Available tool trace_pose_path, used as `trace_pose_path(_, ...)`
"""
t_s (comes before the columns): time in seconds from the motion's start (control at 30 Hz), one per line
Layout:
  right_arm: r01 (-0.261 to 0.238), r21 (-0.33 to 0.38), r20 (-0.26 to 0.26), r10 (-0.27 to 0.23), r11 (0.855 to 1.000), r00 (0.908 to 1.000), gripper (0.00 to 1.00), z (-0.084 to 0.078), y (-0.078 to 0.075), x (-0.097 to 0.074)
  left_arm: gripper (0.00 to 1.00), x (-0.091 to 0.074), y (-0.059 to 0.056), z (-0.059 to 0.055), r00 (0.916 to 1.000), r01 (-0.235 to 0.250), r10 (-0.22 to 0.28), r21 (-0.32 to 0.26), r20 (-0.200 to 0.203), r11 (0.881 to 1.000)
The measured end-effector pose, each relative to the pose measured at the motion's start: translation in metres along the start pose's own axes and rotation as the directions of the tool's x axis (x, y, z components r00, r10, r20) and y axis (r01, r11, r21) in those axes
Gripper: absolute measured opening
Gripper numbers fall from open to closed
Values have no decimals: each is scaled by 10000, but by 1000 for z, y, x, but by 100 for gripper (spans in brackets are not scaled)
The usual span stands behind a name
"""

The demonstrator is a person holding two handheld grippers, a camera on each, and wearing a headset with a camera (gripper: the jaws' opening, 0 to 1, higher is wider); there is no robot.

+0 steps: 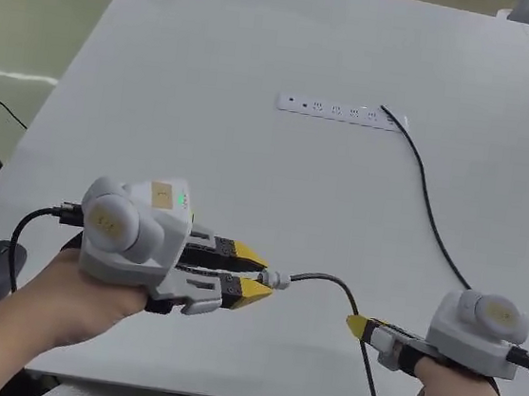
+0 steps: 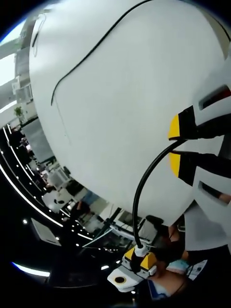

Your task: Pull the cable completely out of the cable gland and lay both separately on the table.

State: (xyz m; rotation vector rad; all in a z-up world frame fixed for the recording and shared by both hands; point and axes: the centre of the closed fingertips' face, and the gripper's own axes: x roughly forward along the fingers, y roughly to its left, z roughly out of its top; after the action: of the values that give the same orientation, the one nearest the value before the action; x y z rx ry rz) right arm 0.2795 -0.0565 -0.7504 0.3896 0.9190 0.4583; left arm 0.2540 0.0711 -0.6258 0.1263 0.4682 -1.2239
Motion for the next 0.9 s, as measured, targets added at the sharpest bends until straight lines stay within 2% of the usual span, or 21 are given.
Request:
trace_pose_path(0.23,68,-715,-139,-78,9974,9999,6,0,-2,-6,15,0,0,-1,10000,49,-49,-20,11,10000)
trace_pose_path(0.33,-42,-937,-80,34,9956,10000,10,3,1,-9,15,0,0,-1,10000,72,-72,-12,11,10000)
trace_pose_path(0.4,-108,-1285,-8,108,9917,9999,17,7,5,-11,15,1,0,-2,10000,92,-92,-19,-18,10000)
trace_pose_path(0.43,-277,-1861,37,289,9821,9996,20,11,12,-13,15,1,0,-3,9999,95,-95,34,-81,9999)
trace_pose_path(0.5,-557,-3076,173,641,9499,9978,28,20,29,-17,15,2,-1,-3,9998,153,-152,56,-91,9999)
trace_pose_path(0.53,-568,-3639,136,663,9297,9977,31,23,35,-19,15,2,-1,-3,9999,150,-150,33,-83,9999)
trace_pose_path(0.57,-529,-4553,52,621,8888,9981,33,27,43,-22,15,2,-1,-4,9999,141,-141,24,-75,9999)
trace_pose_path(0.6,-571,-5113,68,705,8575,9975,34,31,50,-23,15,2,0,-4,9999,139,-139,15,-66,9999)
trace_pose_path(0.63,-848,-5539,103,1087,8282,9940,35,36,66,-25,15,2,0,-4,9999,152,-153,-18,-74,9999)
trace_pose_path(0.67,-1140,-5688,146,1486,8146,9888,36,40,79,-27,15,3,0,-5,9998,154,-154,-11,-94,9999)
trace_pose_path(0.7,-1244,-5946,194,1689,7944,9854,37,44,89,-29,15,3,0,-5,9998,155,-155,0,-113,9999)
trace_pose_path(0.73,-1277,-6295,120,1739,7664,9847,37,47,95,-30,15,3,0,-6,9998,152,-152,-5,-142,9999)
trace_pose_path(0.77,-1301,-6860,27,1813,7159,9834,37,50,105,-32,15,3,1,-7,9998,130,-130,1,-177,9999)
trace_pose_path(0.8,-1364,-7443,-183,1841,6538,9827,37,49,115,-31,15,3,1,-8,9998,121,-121,-25,-179,9999)
trace_pose_path(0.83,-1426,-7784,-367,1825,6113,9825,37,47,121,-31,15,3,1,-8,9998,118,-119,-50,-167,9999)
trace_pose_path(0.87,-1446,-8254,-546,1777,5457,9826,37,45,128,-29,15,3,1,-7,9998,97,-98,-51,-164,9999)
trace_pose_path(0.9,-1472,-8488,-681,1711,5078,9829,36,43,131,-28,15,3,1,-7,9998,86,-87,-43,-165,10000)
